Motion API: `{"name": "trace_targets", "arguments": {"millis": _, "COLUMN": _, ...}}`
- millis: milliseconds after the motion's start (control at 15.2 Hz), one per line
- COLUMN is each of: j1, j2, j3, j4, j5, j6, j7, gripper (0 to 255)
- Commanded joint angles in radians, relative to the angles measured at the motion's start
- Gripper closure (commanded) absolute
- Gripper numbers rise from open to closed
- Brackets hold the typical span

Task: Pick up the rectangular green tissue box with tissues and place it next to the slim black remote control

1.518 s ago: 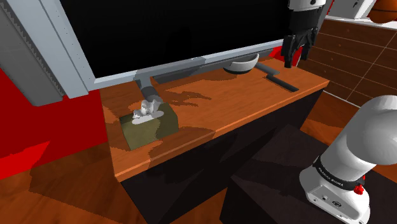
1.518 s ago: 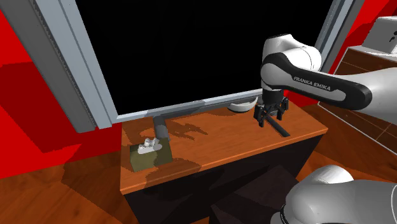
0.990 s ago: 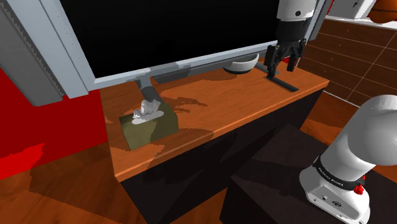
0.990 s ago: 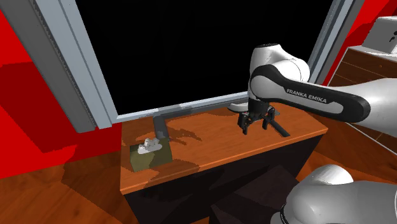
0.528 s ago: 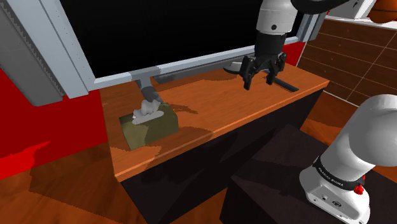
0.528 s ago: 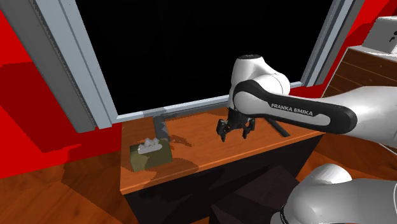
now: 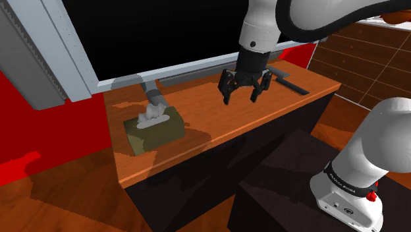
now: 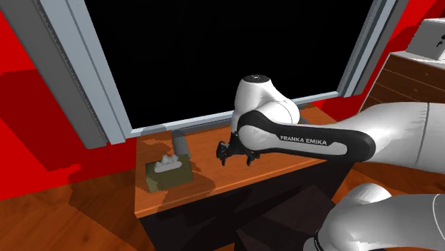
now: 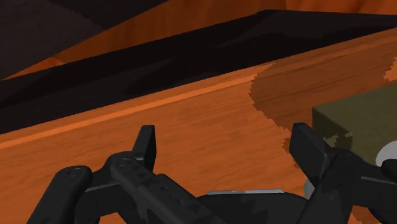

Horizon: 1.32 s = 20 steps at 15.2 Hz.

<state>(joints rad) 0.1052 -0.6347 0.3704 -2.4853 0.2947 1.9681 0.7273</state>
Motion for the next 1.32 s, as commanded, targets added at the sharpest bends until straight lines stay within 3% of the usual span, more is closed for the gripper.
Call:
{"name": "trace_targets", "arguments": {"millis": 0, "j1": -0.005, "j2": 0.05, "j3": 0.05, "j4": 0.025, "j5": 0.014, "j6": 0.064, "j7": 0.064, "gripper": 0}}
{"name": "trace_targets", "arguments": {"millis": 330, "j1": -0.039, "j2": 0.182, "j3": 0.175, "j4": 0.106, "j5": 0.002, "j6": 0.206, "j7": 0.228, "gripper": 0}}
{"name": "trace_targets", "arguments": {"millis": 660, "j1": -0.104, "j2": 0.339, "j3": 0.311, "j4": 0.22, "j5": -0.093, "j6": 0.327, "j7": 0.427, "gripper": 0}}
{"name": "trace_targets", "arguments": {"millis": 858, "j1": -0.156, "j2": 0.45, "j3": 0.4, "j4": 0.305, "j5": -0.208, "j6": 0.382, "j7": 0.576, "gripper": 0}}
{"name": "trace_targets", "arguments": {"millis": 1056, "j1": -0.195, "j2": 0.583, "j3": 0.478, "j4": 0.405, "j5": -0.384, "j6": 0.413, "j7": 0.759, "gripper": 0}}
{"name": "trace_targets", "arguments": {"millis": 1254, "j1": -0.173, "j2": 0.735, "j3": 0.504, "j4": 0.525, "j5": -0.601, "j6": 0.405, "j7": 0.957, "gripper": 0}}
